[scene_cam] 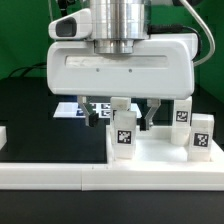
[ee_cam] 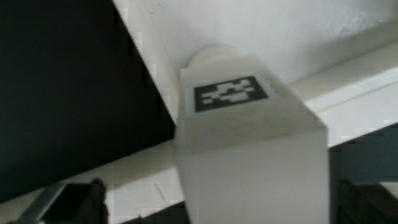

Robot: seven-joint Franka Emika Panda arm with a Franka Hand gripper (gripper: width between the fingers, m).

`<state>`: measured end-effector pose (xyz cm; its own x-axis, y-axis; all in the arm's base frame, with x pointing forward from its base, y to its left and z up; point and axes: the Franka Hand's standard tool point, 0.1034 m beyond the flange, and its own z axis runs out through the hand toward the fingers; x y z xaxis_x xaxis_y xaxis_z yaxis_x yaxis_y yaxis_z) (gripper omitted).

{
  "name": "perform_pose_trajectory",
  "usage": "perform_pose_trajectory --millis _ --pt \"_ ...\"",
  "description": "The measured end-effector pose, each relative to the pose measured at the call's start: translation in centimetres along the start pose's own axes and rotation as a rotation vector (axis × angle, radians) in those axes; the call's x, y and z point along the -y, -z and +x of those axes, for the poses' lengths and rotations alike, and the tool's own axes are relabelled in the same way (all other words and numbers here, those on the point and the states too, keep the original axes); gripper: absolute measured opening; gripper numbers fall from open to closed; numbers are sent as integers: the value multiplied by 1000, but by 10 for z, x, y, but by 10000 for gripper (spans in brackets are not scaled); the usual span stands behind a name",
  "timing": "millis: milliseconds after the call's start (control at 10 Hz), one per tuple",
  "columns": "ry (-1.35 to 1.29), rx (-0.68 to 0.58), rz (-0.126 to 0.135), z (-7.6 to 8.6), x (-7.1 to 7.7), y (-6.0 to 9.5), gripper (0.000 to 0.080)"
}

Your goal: Assemble square table

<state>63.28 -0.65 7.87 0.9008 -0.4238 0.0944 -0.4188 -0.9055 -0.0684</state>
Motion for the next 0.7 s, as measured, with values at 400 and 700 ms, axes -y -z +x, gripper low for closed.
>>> perform_pose_trajectory --millis 400,700 --pt "-199 1 1 0 0 -1 290" --pt "-430 4 -4 0 -3 -2 290"
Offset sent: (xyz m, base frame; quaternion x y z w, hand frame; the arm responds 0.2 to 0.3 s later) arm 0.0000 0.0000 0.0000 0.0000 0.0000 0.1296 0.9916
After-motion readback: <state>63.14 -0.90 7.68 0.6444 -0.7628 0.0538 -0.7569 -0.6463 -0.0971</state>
